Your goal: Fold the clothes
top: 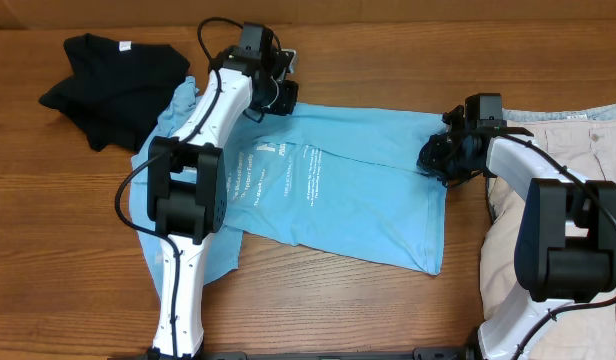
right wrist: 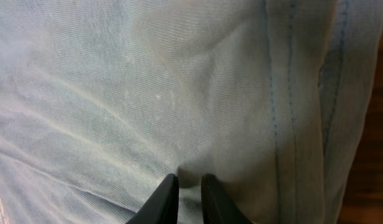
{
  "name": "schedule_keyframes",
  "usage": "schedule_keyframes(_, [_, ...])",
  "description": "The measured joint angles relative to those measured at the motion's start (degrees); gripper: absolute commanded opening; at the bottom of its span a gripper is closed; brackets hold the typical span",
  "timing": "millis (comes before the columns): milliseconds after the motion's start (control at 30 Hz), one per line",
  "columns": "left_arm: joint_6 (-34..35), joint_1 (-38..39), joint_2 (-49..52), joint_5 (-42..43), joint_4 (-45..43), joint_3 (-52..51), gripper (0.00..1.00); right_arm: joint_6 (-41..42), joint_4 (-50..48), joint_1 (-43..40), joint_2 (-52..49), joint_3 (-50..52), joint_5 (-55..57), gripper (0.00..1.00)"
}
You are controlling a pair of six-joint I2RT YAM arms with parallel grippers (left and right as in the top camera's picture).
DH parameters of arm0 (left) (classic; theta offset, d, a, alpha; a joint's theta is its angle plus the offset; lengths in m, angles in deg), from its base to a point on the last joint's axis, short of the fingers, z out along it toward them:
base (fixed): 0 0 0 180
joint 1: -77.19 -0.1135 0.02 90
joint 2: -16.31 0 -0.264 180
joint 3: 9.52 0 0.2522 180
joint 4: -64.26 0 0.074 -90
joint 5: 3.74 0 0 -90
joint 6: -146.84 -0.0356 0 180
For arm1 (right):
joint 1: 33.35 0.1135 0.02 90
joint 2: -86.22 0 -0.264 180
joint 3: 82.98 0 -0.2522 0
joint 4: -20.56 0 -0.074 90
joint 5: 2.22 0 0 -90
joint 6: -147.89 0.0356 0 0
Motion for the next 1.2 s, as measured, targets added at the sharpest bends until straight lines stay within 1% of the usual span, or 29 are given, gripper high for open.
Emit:
schedule_keyframes(133, [-1.2, 0.3, 0.0, 3.1, 7.8, 5.4, 0.05, 0.0, 0.2, 0.0, 0.0, 0.0, 0.0, 0.17])
schedule_keyframes(233, [-1.6, 0.7, 0.0, 0.8, 12.0, 8.4, 0.05, 0.0, 0.5, 0.0, 0.1, 0.0, 0.0, 0.17])
schedule_keyframes(267, [-1.6, 0.9, 0.0, -1.0, 13.4, 8.9, 0.05, 0.0, 0.9, 0.0, 0.1, -0.1, 0.0, 0.14])
schedule_keyframes(300, [-1.6, 0.9, 0.0, -2.3, 14.5, 9.0, 0.07, -0.1, 1.4, 0.0, 0.1, -0.2, 0.0, 0.13])
schedule_keyframes(333, [-1.6, 0.9, 0.0, -3.7, 16.3, 9.0, 0.13, 0.2, 2.3, 0.0, 0.1, -0.3, 0.3, 0.11])
schedule_keyframes(467, [-1.5, 0.1, 0.0, -6.5, 22.3, 9.0, 0.21, 4.3, 7.8, -0.1, 0.5, -0.8, 2.6, 0.04])
schedule_keyframes(567, [-1.7, -1.7, 0.0, -7.7, 28.0, 9.8, 0.24, 8.7, 11.9, -0.6, 0.9, -1.1, 4.9, 0.04])
schedule_keyframes(633, [-1.7, -3.7, 0.0, -8.5, 31.9, 12.0, 0.29, 12.0, 14.7, -1.9, 1.2, -1.1, 6.6, 0.04])
schedule_keyframes(733, [-1.7, -6.9, -0.4, -9.0, 34.7, 17.1, 0.42, 14.9, 16.3, -5.7, 1.4, -1.1, 7.1, 0.04])
schedule_keyframes(767, [-1.6, -8.1, -0.9, -8.9, 35.3, 18.8, 0.49, 15.0, 16.4, -7.1, 1.4, -1.1, 7.0, 0.04])
schedule_keyframes(800, [-1.6, -9.0, -1.5, -8.9, 35.6, 20.0, 0.52, 14.8, 16.5, -8.5, 1.4, -1.1, 7.0, 0.04])
schedule_keyframes(867, [-1.6, -10.8, -3.0, -8.9, 35.9, 21.4, 0.53, 14.2, 16.6, -10.3, 1.4, -1.1, 6.8, 0.04])
schedule_keyframes(900, [-1.9, -11.4, -3.8, -9.0, 36.0, 21.6, 0.53, 13.8, 16.8, -11.0, 1.4, -1.1, 6.8, 0.04])
schedule_keyframes(933, [-2.1, -11.7, -4.5, -9.4, 36.0, 21.6, 0.50, 13.4, 17.1, -11.3, 1.4, -1.2, 6.9, 0.04])
schedule_keyframes(967, [-2.3, -11.8, -4.9, -10.0, 36.1, 21.5, 0.44, 13.3, 17.4, -11.4, 1.3, -1.4, 7.0, 0.04])
schedule_keyframes(1000, [-2.6, -11.6, -5.1, -10.9, 35.7, 21.0, 0.32, 13.1, 17.6, -11.5, 1.3, -1.4, 7.2, 0.04])
schedule_keyframes(1033, [-2.6, -11.5, -5.2, -12.0, 35.4, 20.2, 0.17, 12.9, 17.7, -11.5, 1.3, -1.5, 7.4, 0.04])
schedule_keyframes(1067, [-2.6, -11.4, -5.2, -13.3, 34.9, 19.0, 0.08, 12.8, 17.8, -11.5, 1.3, -1.7, 7.6, 0.04])
schedule_keyframes(1100, [-2.4, -11.2, -5.0, -14.8, 34.3, 17.7, 0.04, 12.8, 18.0, -11.5, 1.3, -1.8, 7.8, 0.04])
schedule_keyframes(1200, [0.3, -11.3, -4.2, -17.8, 30.8, 12.9, 0.04, 12.6, 18.5, -11.5, 1.2, -2.3, 8.9, 0.05])
